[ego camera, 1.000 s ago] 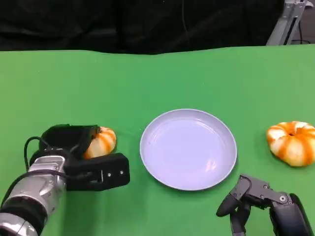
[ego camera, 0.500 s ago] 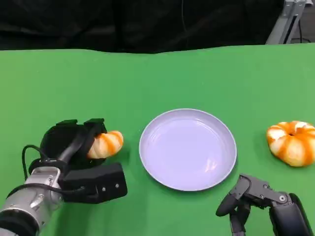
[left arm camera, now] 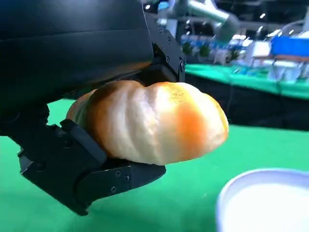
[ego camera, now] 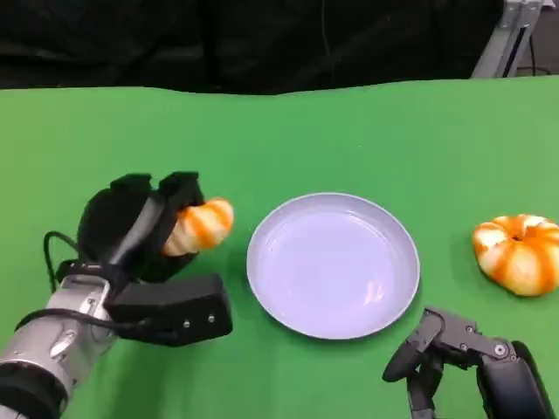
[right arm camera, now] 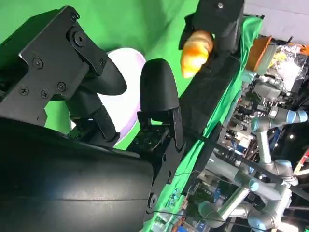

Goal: Grasp the bread from the table and place it into the plate.

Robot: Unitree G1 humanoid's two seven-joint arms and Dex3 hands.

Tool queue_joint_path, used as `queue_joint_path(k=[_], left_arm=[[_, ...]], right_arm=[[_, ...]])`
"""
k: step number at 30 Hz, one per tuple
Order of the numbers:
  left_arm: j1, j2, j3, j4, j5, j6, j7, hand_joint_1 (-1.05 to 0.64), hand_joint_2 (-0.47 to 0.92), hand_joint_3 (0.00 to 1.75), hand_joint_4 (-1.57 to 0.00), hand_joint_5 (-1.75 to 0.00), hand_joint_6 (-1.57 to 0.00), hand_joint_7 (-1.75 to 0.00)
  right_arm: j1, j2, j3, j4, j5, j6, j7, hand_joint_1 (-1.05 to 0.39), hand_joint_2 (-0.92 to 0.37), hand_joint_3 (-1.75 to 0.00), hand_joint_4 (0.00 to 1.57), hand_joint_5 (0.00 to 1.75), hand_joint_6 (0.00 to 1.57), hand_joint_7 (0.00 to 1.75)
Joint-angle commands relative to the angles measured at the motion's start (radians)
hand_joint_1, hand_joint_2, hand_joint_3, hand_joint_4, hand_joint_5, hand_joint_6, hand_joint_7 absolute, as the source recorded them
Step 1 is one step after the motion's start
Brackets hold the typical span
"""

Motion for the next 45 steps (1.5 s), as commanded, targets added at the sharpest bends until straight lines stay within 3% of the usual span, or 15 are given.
queue_joint_path(k=[1, 8, 15, 16, 27, 29, 30, 32, 33, 34, 35, 36, 37, 39, 45], left_arm=[[0.023, 0.017, 0.027, -0.08, -0.014, 0.028, -0.023, -0.12, 0.35, 1.23, -0.9, -1.75, -0.7, -1.75], [0.02, -0.027, 0.024, -0.136, -0.02, -0.013, -0.02, -0.13, 0.29, 1.41, -0.94, -1.75, -0.74, -1.75], [-0.02, -0.098, -0.001, -0.126, -0.012, -0.018, -0.046, -0.14, 0.26, 1.39, -0.94, -1.75, -0.74, -1.74], [-0.033, -0.116, -0.009, -0.118, -0.012, -0.022, -0.052, -0.19, 0.32, 1.29, -0.91, -1.75, -0.72, -1.73], [-0.1, -0.22, -0.066, -0.038, -0.009, -0.011, -0.13, -0.15, 0.27, 1.34, -0.93, -1.75, -0.74, -1.75], [-0.106, -0.24, -0.068, -0.032, -0.03, 0.021, -0.216, -0.18, 0.41, 1.12, -0.81, -1.75, -0.82, -1.29], [-0.108, -0.247, -0.07, -0.039, -0.039, 0.047, -0.275, -0.19, 0.45, 1.06, -0.79, -1.75, -0.84, -1.18], [-0.113, -0.242, -0.084, -0.056, -0.038, 0.077, -0.36, -0.23, 0.76, 0.45, -0.65, -1.25, -0.77, -0.54], [-0.116, -0.235, -0.094, -0.066, -0.036, 0.091, -0.407, -0.24, 0.84, 0.29, -0.65, -1.09, -0.78, -0.37], [-0.116, -0.229, -0.1, -0.076, -0.034, 0.101, -0.442, -0.3, 0.89, 0.2, -0.51, -0.76, -0.64, -0.17], [-0.116, -0.226, -0.103, -0.086, -0.034, 0.11, -0.466, -0.33, 0.9, 0.17, -0.44, -0.6, -0.57, -0.09], [-0.115, -0.22, -0.113, -0.097, -0.024, 0.124, -0.496, -0.35, 0.91, 0.15, -0.41, -0.52, -0.53, -0.05], [-0.115, -0.216, -0.121, -0.108, -0.015, 0.137, -0.518, -0.51, 0.92, 0.2, -0.2, -0.39, -0.34, -0.02], [-0.111, -0.207, -0.135, -0.134, -0.002, 0.167, -0.563, -0.67, 0.92, 0.28, -0.05, -0.22, -0.17, -0.01], [-0.108, -0.191, -0.144, -0.177, 0.001, 0.198, -0.643, -0.86, 0.92, 0.41, 0.0, -0.03, -0.02, 0.0]], right_arm=[[0.008, -0.004, 0.001, -0.008, 0.007, -0.001, -0.003, 0.05, -0.28, -1.48, 0.9, 1.75, 0.82, 1.38], [0.01, -0.003, 0.0, -0.007, 0.007, 0.0, -0.007, 0.06, -0.26, -1.51, 0.91, 1.75, 0.83, 1.37], [0.018, -0.004, 0.002, -0.011, 0.013, 0.005, -0.002, 0.05, -0.25, -1.51, 0.92, 1.75, 0.83, 1.37], [0.018, -0.005, 0.003, -0.01, 0.015, 0.001, -0.001, 0.05, -0.26, -1.51, 0.92, 1.75, 0.83, 1.37], [0.025, -0.001, 0.009, -0.017, 0.015, 0.004, -0.006, 0.04, -0.26, -1.51, 0.94, 1.75, 0.83, 1.38], [0.028, 0.0, 0.009, -0.015, 0.014, -0.002, -0.009, 0.05, -0.26, -1.51, 0.94, 1.75, 0.83, 1.37], [0.028, 0.0, 0.01, -0.014, 0.015, -0.004, -0.009, 0.05, -0.26, -1.51, 0.94, 1.75, 0.83, 1.37], [0.03, 0.001, 0.011, -0.016, 0.012, -0.002, -0.011, 0.05, -0.26, -1.52, 0.94, 1.75, 0.83, 1.37], [0.03, 0.002, 0.012, -0.018, 0.01, -0.001, -0.011, 0.05, -0.26, -1.52, 0.94, 1.75, 0.83, 1.37], [0.03, 0.002, 0.013, -0.019, 0.008, 0.001, -0.011, 0.05, -0.26, -1.52, 0.94, 1.75, 0.83, 1.37], [0.031, 0.002, 0.014, -0.02, 0.007, 0.002, -0.011, 0.05, -0.26, -1.52, 0.94, 1.75, 0.83, 1.37], [0.031, 0.003, 0.015, -0.021, 0.01, 0.002, -0.009, 0.05, -0.26, -1.52, 0.94, 1.75, 0.83, 1.37], [0.032, 0.003, 0.015, -0.021, 0.012, 0.002, -0.008, 0.05, -0.26, -1.52, 0.94, 1.75, 0.83, 1.37], [0.033, 0.002, 0.015, -0.024, 0.008, 0.003, -0.008, 0.05, -0.26, -1.52, 0.94, 1.75, 0.83, 1.37], [0.029, 0.001, 0.014, -0.027, 0.005, 0.006, -0.008, 0.06, -0.26, -1.53, 0.94, 1.75, 0.83, 1.37]])
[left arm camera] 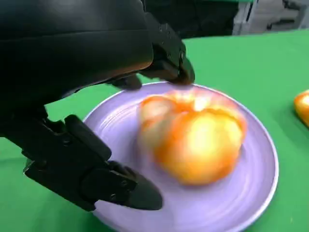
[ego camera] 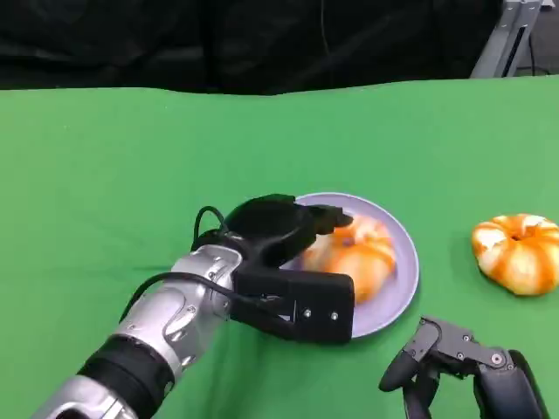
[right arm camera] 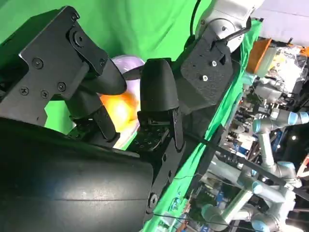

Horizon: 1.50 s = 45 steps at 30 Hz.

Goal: Grasp the bread from the table and place it into the plate.

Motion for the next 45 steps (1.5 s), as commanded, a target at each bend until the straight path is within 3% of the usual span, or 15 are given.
queue_joint_path(k=[1, 11, 14, 23, 27, 31, 33, 34, 35, 36, 37, 41, 45], left_arm=[[-0.011, 0.026, -0.002, -0.034, -0.005, 0.016, -0.054, -0.87, 0.92, 0.42, 0.0, -0.03, -0.01, 0.0], [0.015, 0.079, 0.028, -0.125, -0.041, 0.004, -0.125, -0.92, 0.92, 0.47, -0.02, -0.01, -0.03, -0.02], [0.051, 0.125, 0.066, -0.203, -0.082, -0.02, -0.141, -0.78, 0.92, 0.37, -0.17, -0.1, -0.21, -0.09], [0.214, 0.188, 0.232, -0.384, -0.291, -0.105, -0.139, -0.58, 0.92, 0.24, -0.42, -0.29, -0.39, -0.13], [0.339, 0.172, 0.334, -0.49, -0.504, -0.097, -0.201, -0.44, 0.92, 0.2, -0.42, -0.68, -0.56, -0.13], [0.435, 0.147, 0.395, -0.573, -0.633, -0.086, -0.21, -0.29, 0.92, 0.16, -0.48, -0.86, -0.67, -0.18], [0.513, 0.12, 0.436, -0.637, -0.691, -0.069, -0.184, -0.2, 0.92, 0.16, -0.61, -0.95, -0.81, -0.25], [0.549, 0.104, 0.456, -0.669, -0.728, -0.05, -0.179, -0.14, 0.87, 0.29, -0.67, -1.01, -0.86, -0.36], [0.583, 0.092, 0.471, -0.698, -0.755, -0.04, -0.175, -0.09, 0.78, 0.5, -0.69, -1.07, -0.85, -0.47], [0.61, 0.084, 0.482, -0.722, -0.774, -0.034, -0.174, -0.03, 0.63, 0.83, -0.71, -1.15, -0.83, -0.64], [0.627, 0.08, 0.488, -0.738, -0.783, -0.031, -0.175, 0.0, 0.57, 0.97, -0.73, -1.19, -0.81, -0.74], [0.742, 0.071, 0.514, -0.795, -0.777, -0.087, -0.159, 0.06, 0.47, 1.25, -0.82, -1.37, -0.81, -1.11], [0.818, 0.049, 0.526, -0.828, -0.802, -0.073, -0.149, 0.04, 0.43, 1.39, -0.88, -1.5, -0.84, -1.29]], right_arm=[[0.001, -0.003, -0.005, -0.007, 0.009, 0.005, -0.004, 0.06, -0.26, -1.53, 0.94, 1.75, 0.83, 1.37], [-0.005, -0.005, -0.01, -0.001, 0.011, -0.001, -0.006, 0.04, -0.25, -1.53, 0.93, 1.75, 0.83, 1.37], [-0.006, -0.007, -0.011, 0.001, 0.0, -0.005, -0.012, 0.04, -0.25, -1.52, 0.93, 1.75, 0.83, 1.37], [-0.008, -0.007, -0.012, -0.005, -0.006, 0.007, -0.014, 0.03, -0.24, -1.53, 0.93, 1.75, 0.83, 1.37], [-0.01, -0.009, -0.011, -0.001, 0.01, 0.005, -0.006, 0.03, -0.24, -1.52, 0.92, 1.75, 0.83, 1.37], [-0.013, -0.008, -0.008, 0.005, 0.016, 0.001, -0.005, 0.03, -0.25, -1.52, 0.93, 1.75, 0.83, 1.37], [-0.013, -0.007, -0.007, 0.002, 0.014, 0.006, -0.005, 0.03, -0.25, -1.51, 0.93, 1.75, 0.83, 1.37], [-0.013, -0.007, -0.006, 0.002, 0.012, 0.007, -0.005, 0.03, -0.26, -1.51, 0.93, 1.75, 0.83, 1.38], [-0.013, -0.007, -0.006, 0.002, 0.012, 0.007, -0.005, 0.03, -0.26, -1.51, 0.93, 1.75, 0.83, 1.38], [-0.014, -0.007, -0.006, 0.003, 0.014, 0.005, -0.005, 0.04, -0.26, -1.51, 0.92, 1.75, 0.83, 1.38], [-0.014, -0.008, -0.006, 0.004, 0.015, 0.003, -0.004, 0.04, -0.26, -1.51, 0.91, 1.75, 0.83, 1.38], [-0.015, -0.008, -0.005, 0.003, 0.017, 0.005, -0.002, 0.04, -0.27, -1.5, 0.91, 1.75, 0.82, 1.38], [-0.016, -0.01, -0.01, 0.005, 0.015, 0.002, -0.004, 0.04, -0.27, -1.51, 0.91, 1.74, 0.83, 1.38]])
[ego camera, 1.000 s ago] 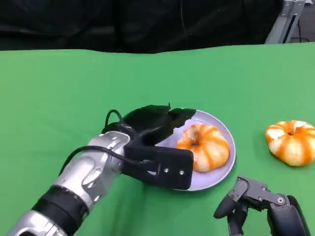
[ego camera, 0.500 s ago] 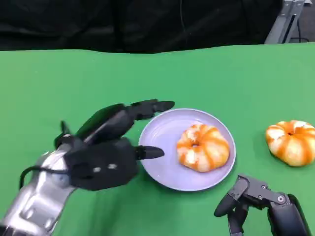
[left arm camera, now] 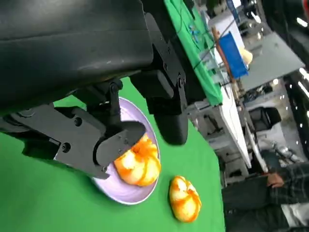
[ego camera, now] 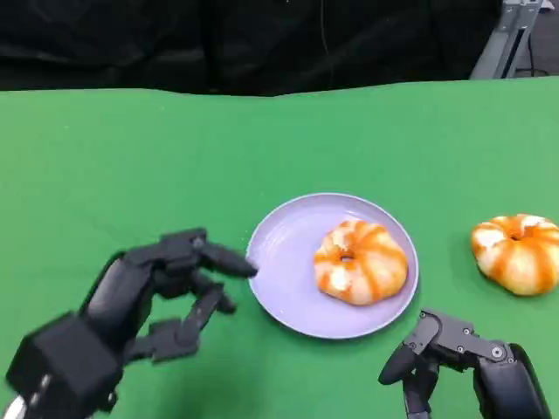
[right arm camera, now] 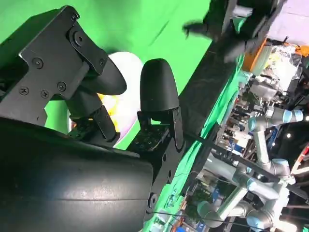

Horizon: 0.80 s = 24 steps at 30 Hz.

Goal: Grasp the bread from the table and place it into the plate.

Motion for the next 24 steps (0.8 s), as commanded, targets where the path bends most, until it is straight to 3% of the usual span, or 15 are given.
queue_joint_path(k=[1, 7, 14, 24], left_arm=[[0.071, -0.019, 0.022, -0.045, -0.034, 0.01, 0.019, 0.04, 0.41, 1.44, -0.88, -1.55, -0.84, -1.34], [0.131, -0.053, 0.028, -0.071, -0.068, 0.042, 0.023, -0.03, 0.37, 1.48, -0.86, -1.73, -0.83, -1.5], [0.147, -0.07, 0.022, -0.031, -0.091, 0.002, 0.006, -0.04, 0.37, 1.41, -0.85, -1.75, -0.82, -1.55], [0.149, -0.075, 0.024, 0.014, -0.086, -0.06, 0.006, -0.04, 0.33, 1.47, -0.86, -1.74, -0.81, -1.58]], right_arm=[[0.003, -0.009, -0.01, 0.001, 0.008, -0.003, -0.003, 0.04, -0.26, -1.51, 0.91, 1.74, 0.83, 1.38], [0.002, -0.021, -0.023, 0.006, 0.017, -0.013, 0.001, 0.04, -0.26, -1.51, 0.92, 1.75, 0.83, 1.38], [0.003, -0.028, -0.029, 0.004, 0.007, -0.019, 0.0, 0.05, -0.26, -1.52, 0.92, 1.75, 0.83, 1.38], [0.013, -0.024, -0.023, -0.002, 0.006, -0.019, -0.001, 0.03, -0.23, -1.54, 0.93, 1.75, 0.83, 1.39]])
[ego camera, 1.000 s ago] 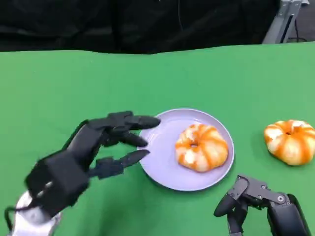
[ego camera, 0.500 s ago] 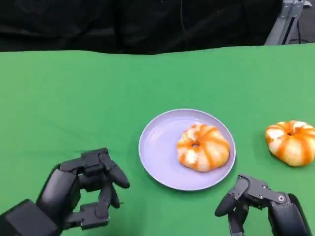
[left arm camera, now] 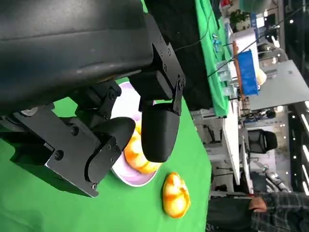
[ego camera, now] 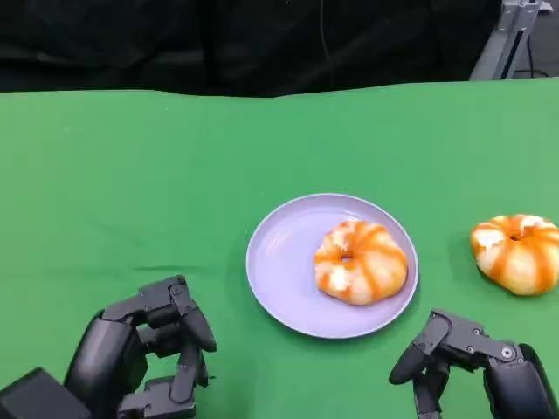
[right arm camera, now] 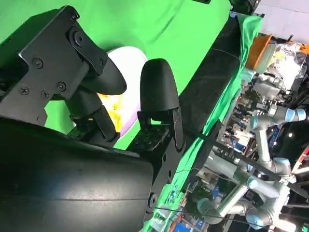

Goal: Grasp the bread from the table and place it into the plate.

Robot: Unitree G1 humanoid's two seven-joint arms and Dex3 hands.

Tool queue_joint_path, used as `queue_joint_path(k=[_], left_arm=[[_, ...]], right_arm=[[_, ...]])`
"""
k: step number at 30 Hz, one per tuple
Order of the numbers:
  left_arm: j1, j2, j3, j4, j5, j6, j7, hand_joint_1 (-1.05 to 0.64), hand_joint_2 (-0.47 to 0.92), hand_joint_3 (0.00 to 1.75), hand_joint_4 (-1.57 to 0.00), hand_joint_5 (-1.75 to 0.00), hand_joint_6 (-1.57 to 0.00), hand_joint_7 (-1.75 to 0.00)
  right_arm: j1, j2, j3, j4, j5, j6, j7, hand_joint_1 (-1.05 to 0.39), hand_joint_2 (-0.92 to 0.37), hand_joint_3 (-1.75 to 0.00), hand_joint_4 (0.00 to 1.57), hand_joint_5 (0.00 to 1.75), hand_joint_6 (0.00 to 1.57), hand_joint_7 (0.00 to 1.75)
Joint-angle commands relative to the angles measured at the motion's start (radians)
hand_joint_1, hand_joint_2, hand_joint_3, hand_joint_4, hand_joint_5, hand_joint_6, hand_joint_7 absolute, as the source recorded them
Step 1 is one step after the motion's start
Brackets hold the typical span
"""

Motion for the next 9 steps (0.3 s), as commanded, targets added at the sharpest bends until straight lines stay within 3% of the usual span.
queue_joint_path(k=[1, 9], left_arm=[[0.006, 0.008, 0.009, 0.021, 0.0, -0.033, -0.005, -0.04, 0.33, 1.47, -0.86, -1.74, -0.81, -1.57], [-0.001, 0.006, 0.005, 0.042, -0.004, -0.053, -0.01, -0.01, 0.3, 1.53, -0.87, -1.7, -0.85, -1.5]], right_arm=[[0.011, -0.004, 0.001, -0.01, 0.003, -0.007, -0.002, 0.03, -0.23, -1.54, 0.93, 1.75, 0.83, 1.38], [0.01, -0.009, -0.004, -0.01, -0.007, -0.012, -0.006, 0.05, -0.26, -1.51, 0.92, 1.75, 0.83, 1.38]])
